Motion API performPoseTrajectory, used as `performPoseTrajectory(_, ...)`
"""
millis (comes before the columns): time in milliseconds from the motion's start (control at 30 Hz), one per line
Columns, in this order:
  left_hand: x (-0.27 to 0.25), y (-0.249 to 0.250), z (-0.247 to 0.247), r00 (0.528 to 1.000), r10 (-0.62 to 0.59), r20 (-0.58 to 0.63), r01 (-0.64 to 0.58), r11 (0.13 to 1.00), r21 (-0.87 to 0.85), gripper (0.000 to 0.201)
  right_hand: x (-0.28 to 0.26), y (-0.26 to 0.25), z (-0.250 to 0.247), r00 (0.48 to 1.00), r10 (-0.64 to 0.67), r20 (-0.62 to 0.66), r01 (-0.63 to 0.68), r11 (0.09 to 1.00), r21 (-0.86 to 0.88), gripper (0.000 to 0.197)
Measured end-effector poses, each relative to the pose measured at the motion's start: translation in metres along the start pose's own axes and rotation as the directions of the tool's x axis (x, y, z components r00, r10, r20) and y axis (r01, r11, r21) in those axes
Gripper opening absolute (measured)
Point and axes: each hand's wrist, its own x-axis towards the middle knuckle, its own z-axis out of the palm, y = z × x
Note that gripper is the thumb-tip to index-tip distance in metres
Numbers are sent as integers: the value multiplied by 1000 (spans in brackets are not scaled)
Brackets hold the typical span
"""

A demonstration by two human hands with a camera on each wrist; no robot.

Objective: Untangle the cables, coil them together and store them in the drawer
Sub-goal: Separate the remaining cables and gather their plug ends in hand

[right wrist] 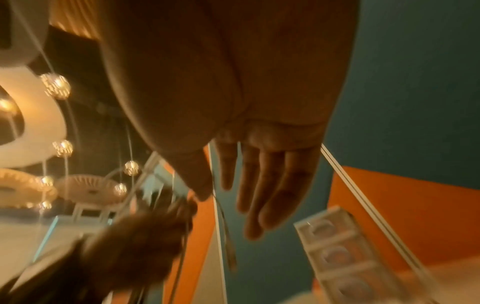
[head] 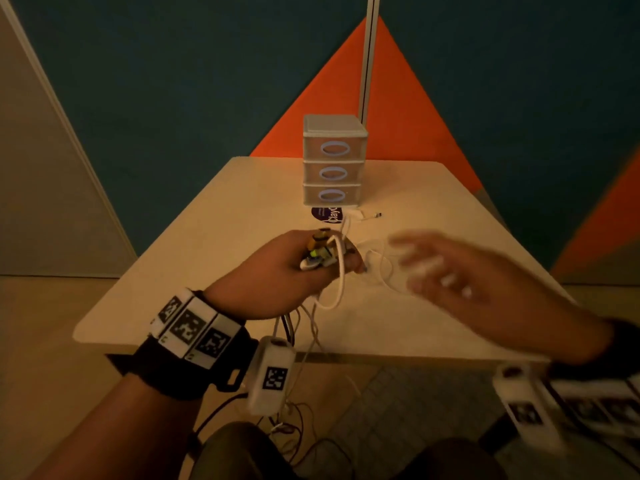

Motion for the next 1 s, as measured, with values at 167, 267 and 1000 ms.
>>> performPoseTrajectory(167,-1,6,10,991,5,137,-6,1000,11,14,59,-30,-24,931,-364,35,356,879,-318,33)
performPoseTrajectory(267,-4,3,6,997,1,77,-1,1000,5,15,68,-30,-30,923,-375,87,380,853,-357,25)
performPoseTrajectory(1000,-6,-4,11,985,-147,-87,106,926,-362,32,55,1,-2,964,-264,-36,262,964,-45,13)
